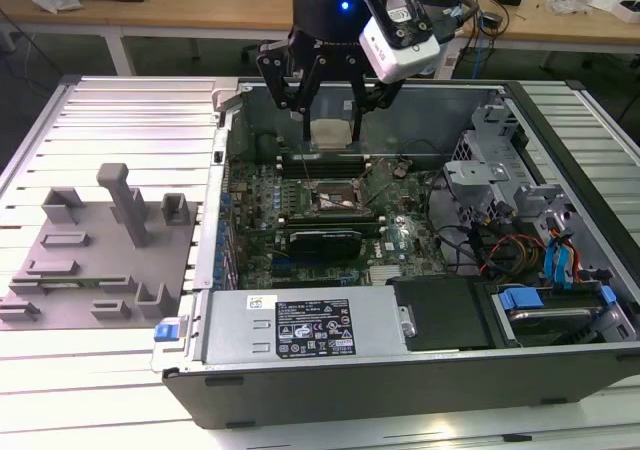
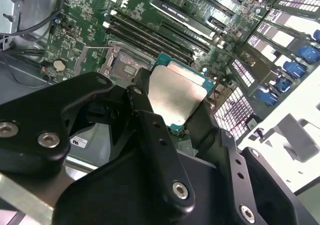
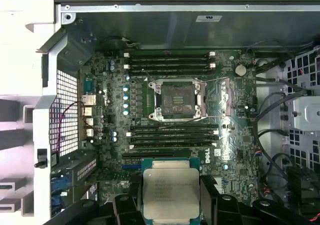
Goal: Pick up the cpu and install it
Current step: 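Pick up the cpu and move it towards the insertion slot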
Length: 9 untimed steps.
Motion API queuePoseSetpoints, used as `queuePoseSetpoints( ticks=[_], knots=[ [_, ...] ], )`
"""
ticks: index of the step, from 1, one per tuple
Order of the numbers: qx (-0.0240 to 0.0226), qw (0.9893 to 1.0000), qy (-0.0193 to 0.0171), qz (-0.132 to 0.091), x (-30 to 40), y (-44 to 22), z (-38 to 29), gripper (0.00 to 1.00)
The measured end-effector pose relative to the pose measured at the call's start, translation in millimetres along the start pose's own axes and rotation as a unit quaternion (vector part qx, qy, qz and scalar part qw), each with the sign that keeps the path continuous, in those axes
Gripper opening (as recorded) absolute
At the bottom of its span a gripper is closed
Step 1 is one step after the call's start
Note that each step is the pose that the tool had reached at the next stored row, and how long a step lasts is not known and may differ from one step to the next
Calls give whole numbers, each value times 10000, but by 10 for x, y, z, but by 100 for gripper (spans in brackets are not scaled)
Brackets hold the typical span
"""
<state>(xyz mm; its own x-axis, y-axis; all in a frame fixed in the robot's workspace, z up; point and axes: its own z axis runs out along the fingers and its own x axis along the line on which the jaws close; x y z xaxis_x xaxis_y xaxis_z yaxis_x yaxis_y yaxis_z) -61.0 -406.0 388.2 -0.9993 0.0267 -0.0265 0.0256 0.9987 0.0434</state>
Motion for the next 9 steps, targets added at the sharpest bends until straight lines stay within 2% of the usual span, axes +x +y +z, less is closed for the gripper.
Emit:
queuePoseSetpoints(
  ticks=[3,7,9],
  knots=[
    [1,10000,0,0,1,-2,44,55],
    [1,10000,10,0,4,-5,141,55],
    [3,10000,28,1,3,3,214,55]
  ],
)
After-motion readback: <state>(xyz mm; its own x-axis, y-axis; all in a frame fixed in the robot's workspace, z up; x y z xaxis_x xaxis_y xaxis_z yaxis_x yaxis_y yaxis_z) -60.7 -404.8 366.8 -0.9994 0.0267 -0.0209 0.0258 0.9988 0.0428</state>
